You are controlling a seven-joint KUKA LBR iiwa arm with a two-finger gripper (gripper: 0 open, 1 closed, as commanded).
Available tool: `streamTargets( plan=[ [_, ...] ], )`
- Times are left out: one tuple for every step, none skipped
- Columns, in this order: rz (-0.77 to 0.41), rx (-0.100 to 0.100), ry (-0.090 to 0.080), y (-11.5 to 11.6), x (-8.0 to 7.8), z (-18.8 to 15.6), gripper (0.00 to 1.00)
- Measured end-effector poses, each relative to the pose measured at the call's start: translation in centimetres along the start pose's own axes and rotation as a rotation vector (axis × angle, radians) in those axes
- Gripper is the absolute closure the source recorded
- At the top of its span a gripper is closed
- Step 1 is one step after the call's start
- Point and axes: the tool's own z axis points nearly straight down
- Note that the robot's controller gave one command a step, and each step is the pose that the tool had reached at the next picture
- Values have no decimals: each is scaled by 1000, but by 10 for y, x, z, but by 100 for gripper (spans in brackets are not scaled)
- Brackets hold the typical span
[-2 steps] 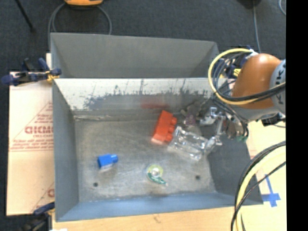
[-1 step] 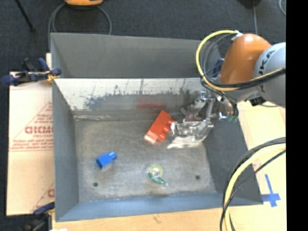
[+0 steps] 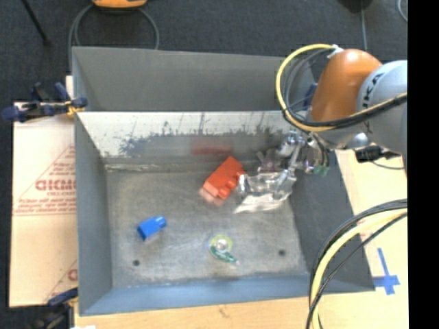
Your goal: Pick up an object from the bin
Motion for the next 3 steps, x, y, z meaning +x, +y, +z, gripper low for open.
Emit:
streamTargets(
  plan=[
    [-20, 1, -1, 3, -3, 15, 0],
    [-51, -1, 1, 4, -4, 19, 0],
    [-52, -1, 3, 4, -4, 20, 100]
  ],
)
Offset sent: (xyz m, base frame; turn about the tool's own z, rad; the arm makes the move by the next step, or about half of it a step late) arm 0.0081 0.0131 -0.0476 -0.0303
